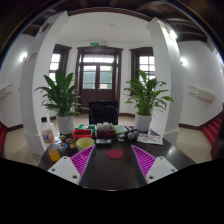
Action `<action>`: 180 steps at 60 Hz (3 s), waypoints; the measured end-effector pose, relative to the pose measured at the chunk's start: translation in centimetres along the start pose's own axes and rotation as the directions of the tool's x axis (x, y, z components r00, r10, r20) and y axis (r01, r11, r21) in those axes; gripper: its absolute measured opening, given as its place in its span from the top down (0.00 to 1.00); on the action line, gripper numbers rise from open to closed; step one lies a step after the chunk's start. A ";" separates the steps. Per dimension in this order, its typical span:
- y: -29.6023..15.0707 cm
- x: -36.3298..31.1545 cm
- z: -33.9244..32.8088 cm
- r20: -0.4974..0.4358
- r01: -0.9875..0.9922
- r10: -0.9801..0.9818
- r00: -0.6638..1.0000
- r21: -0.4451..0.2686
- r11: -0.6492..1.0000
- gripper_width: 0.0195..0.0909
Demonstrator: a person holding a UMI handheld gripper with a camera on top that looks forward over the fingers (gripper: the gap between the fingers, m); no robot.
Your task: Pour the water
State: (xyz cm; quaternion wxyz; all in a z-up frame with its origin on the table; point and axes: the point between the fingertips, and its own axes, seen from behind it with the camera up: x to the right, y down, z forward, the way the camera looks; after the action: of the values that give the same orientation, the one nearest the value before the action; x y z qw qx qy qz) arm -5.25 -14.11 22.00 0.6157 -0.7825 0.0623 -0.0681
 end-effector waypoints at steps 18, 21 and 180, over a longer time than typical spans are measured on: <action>4.4 -14.6 0.4 0.174 -0.051 0.047 0.984 0.019 0.999 0.31; 4.7 -17.7 1.1 0.218 -0.072 0.067 0.974 0.015 0.997 0.31; -6.1 -23.4 18.5 0.287 -0.934 0.947 0.148 -0.276 0.229 0.75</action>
State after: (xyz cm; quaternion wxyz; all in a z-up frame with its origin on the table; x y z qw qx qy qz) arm -24.79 9.27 22.88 0.5086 -0.5777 0.4093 0.4900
